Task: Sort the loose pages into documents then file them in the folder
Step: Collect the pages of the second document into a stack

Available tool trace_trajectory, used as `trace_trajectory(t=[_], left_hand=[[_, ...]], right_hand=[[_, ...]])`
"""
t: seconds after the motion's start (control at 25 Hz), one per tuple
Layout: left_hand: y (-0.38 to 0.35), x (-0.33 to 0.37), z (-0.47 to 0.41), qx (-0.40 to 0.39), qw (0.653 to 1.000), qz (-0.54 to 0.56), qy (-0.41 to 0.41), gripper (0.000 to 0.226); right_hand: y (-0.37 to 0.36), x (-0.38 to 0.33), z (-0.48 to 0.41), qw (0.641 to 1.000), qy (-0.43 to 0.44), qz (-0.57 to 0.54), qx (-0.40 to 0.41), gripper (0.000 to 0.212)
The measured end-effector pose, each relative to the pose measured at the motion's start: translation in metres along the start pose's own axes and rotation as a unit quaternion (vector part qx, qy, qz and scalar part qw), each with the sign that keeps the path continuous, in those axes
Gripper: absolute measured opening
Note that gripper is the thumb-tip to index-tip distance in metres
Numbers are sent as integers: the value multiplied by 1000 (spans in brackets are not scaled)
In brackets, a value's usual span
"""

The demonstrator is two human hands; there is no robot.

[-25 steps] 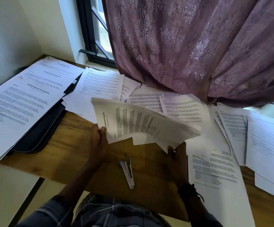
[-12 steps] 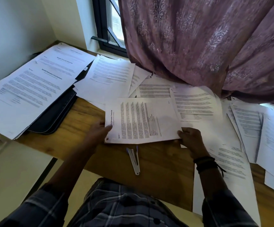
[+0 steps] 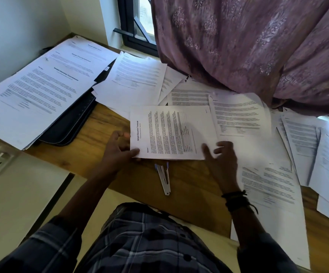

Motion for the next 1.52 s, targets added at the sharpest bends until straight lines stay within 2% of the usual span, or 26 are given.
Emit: trace_trajectory(t=[0.08,0.12,0.2,0.24,0.32,0.4,0.44,0.48,0.52,0.56,0.64,0.72,0.8,0.92,1.04,1.16,1.28,1.44,1.52], left_hand=[[-3,-4,4,-3,1000,-1,13,29],[-4,-7,5,-1,1000,-8,26,22],[-5,-12,7,5,998,-23,50,18],[-5,-12,8,3,998,-26,56,19],[-6,-11,9,-5,997,-34,66,22],[-5,-11,12,-12,997,-32,68,23],[-5,-11,14,-13,997,-29,67,23],[-5,-11,15,-14,997,-25,67,24],[-6,-11,17,-13,997,-20,69,24],[-8,-12,19,-13,997,-13,70,25],[-11,-13,21,-8,997,-1,72,26],[-13,-14,24,-1,997,7,79,27],[-16,-15,26,3,996,14,82,28],[-19,-14,30,14,997,11,70,27],[-21,-13,33,27,998,20,53,25],[-22,-12,36,39,998,11,39,25],[-23,-12,37,37,999,4,17,24],[-24,-10,39,32,999,-14,-11,24],[-27,-9,43,30,999,-33,-23,24]], right_hand=[[-41,-22,43,988,53,31,-144,66],[-62,-26,63,975,83,73,-192,72],[-90,-31,92,953,154,168,-201,76],[-96,-33,97,948,170,192,-187,70],[-96,-34,98,952,160,169,-199,45],[-93,-27,94,951,99,107,-271,30],[-94,-20,93,942,33,40,-331,29],[-96,-17,99,916,-55,-63,-392,30],[-99,-15,108,873,-136,-179,-432,30],[-100,-16,116,832,-187,-273,-446,26],[-101,-20,122,797,-211,-350,-445,13],[-109,-22,129,776,-217,-359,-471,9],[-119,-25,135,764,-231,-344,-495,23],[-130,-24,136,778,-249,-317,-481,54],[-136,-25,127,805,-228,-318,-445,57],[-137,-30,124,809,-219,-323,-440,73],[-132,-34,123,800,-217,-350,-436,60],[-118,-41,127,772,-197,-401,-452,43],[-116,-43,123,774,-190,-416,-437,35]])
Point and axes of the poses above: each hand's wrist, its own z-axis away from the middle knuckle, its own y-axis out of the back of the hand, x = y × z, the point moved 7 cm from there along -z, towards the middle knuckle, and after that the axes turned 6 degrees about -y, right-handed, at the moved point
